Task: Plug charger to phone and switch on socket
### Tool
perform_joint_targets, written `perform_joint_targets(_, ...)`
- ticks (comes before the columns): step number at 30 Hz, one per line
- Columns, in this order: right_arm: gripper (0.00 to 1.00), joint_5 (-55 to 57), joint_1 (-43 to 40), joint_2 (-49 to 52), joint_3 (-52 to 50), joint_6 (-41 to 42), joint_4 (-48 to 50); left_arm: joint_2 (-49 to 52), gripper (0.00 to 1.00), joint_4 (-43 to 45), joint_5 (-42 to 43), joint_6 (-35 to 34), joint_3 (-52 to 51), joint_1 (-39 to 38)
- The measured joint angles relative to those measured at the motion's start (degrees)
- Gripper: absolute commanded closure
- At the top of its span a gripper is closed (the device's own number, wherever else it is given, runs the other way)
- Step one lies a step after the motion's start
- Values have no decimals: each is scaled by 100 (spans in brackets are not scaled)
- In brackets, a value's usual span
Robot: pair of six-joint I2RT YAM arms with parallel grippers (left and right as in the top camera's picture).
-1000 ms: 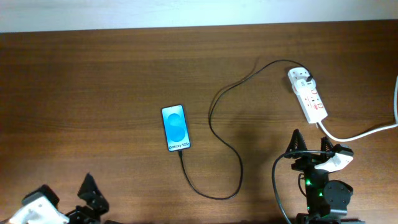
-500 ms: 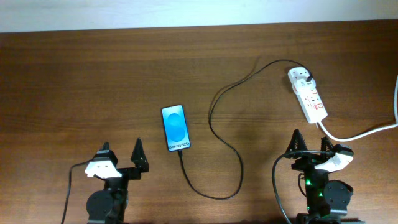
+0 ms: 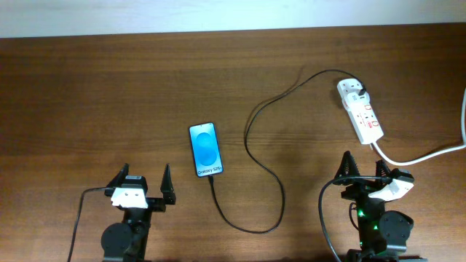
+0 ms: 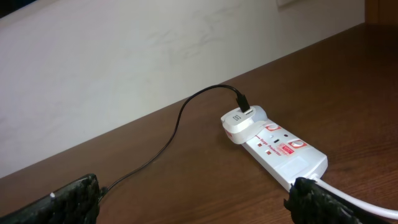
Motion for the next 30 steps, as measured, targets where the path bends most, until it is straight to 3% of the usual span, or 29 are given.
perform_joint_targets(4,2,13,0,0,0,-13,-2,0,1,0,0,0,0,0)
perform_joint_targets(10,2,39,15,0,0,-1486,-7,0,1,0,0,0,0,0)
perform_joint_targets(13,1,37,15,0,0,-1808,-9,0,1,0,0,0,0,0)
perform_joint_targets(30,2,46,42,0,0,-1878,-7,0,1,0,0,0,0,0)
